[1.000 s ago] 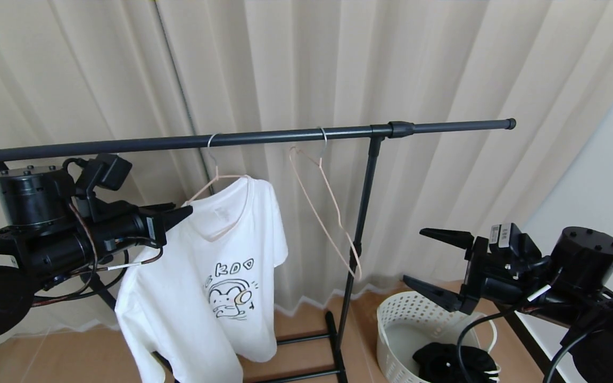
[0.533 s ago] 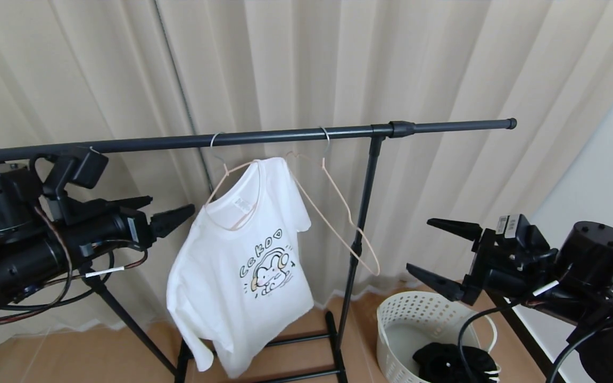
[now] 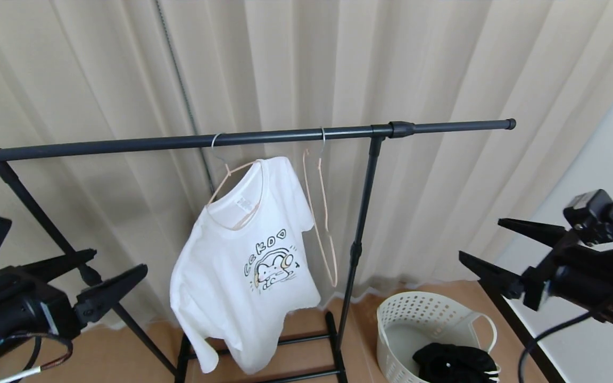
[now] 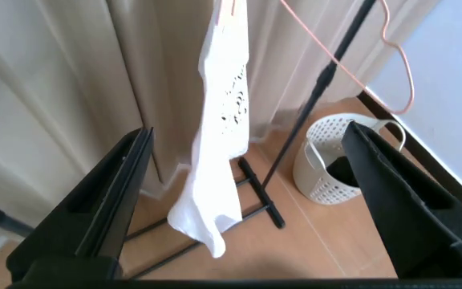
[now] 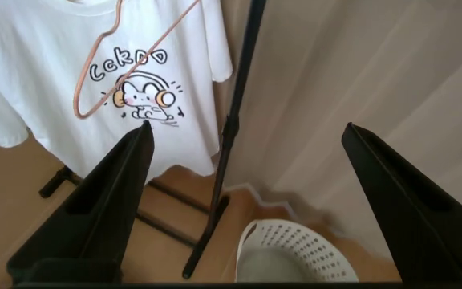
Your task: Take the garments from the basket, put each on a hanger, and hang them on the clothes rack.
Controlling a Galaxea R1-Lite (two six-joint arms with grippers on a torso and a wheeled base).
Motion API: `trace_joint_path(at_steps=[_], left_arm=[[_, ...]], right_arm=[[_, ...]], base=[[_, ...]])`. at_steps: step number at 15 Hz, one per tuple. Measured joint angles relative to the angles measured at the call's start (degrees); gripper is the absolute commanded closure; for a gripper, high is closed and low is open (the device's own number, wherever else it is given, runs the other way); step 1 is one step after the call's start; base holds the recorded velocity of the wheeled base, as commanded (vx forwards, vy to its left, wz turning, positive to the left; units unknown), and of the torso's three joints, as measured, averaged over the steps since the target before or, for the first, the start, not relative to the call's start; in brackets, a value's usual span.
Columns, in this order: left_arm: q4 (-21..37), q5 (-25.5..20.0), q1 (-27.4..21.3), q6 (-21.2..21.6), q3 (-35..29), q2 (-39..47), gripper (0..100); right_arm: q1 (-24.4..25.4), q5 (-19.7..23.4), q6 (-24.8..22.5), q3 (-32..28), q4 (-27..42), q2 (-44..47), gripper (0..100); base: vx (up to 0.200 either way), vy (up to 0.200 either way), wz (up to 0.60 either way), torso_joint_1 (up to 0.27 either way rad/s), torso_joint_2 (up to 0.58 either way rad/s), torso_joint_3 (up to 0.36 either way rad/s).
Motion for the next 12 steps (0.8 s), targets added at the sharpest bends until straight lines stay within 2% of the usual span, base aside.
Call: trace_joint_path(at_steps=[3, 8, 12], left_arm=[[0.1, -0.2, -0.3, 2.0, 6.0, -5.4, 0], [1.3, -0.7, -1.6, 3.5, 14.0, -12.9, 0], [12.7, -0.8, -2.4, 3.5, 14.7, -21.4, 0]], right_arm=[[-0.1, -2.0, 0.5, 2.6, 16.5, -14.9, 0], [-0.5, -4.1, 0.7, 12.0, 29.4, -35.0, 0], [-0.6, -4.5, 0.8, 17.8, 37.7, -47.9, 0]], base=[[0.0, 0.0, 0.0, 0.0, 0.0, 0.0], [0.0, 0.0, 0.0, 0.0, 0.0, 0.0], [0.0, 0.0, 0.0, 0.0, 0.0, 0.0]])
